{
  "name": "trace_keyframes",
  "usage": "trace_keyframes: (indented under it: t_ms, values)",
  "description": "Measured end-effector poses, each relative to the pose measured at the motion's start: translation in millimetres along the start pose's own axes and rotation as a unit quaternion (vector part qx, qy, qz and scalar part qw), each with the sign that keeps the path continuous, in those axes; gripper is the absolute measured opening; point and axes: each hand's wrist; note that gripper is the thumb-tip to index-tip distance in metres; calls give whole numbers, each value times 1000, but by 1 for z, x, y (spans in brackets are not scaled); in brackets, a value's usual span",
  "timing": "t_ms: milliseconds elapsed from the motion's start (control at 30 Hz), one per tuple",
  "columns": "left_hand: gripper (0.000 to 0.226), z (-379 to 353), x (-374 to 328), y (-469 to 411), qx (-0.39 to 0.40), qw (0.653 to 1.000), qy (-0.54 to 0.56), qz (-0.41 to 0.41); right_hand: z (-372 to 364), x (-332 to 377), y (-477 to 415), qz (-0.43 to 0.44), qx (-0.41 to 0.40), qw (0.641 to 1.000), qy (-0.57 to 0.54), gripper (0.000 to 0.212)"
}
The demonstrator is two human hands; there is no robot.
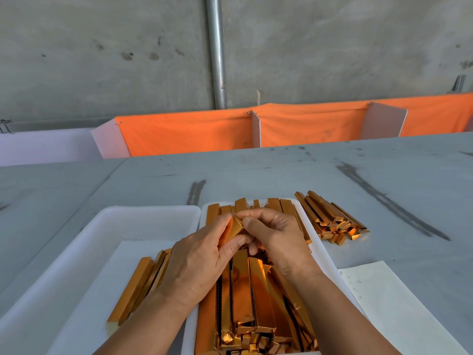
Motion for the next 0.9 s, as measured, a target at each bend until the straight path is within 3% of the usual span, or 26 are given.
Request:
trace_keyframes:
  t_ms: [133,600,900]
  values:
    - [57,-1,1,0,1,1000,7,4,0,-1,-1,-1,-5,1000,-13,6]
    - [60,-3,2,-2,-31,999,-39,16,-6,-3,5,46,7,999,27,18]
    - [59,-6,5,-2,-19,999,-40,10,-8,-4,2,29,-38,997,58,9]
Point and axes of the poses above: each hand's wrist, its own y-axis away from the middle knuckle, its own z-axis out of the back of the hand, x = y × z, and after that the axes turned 8 degrees about -x, right-handed
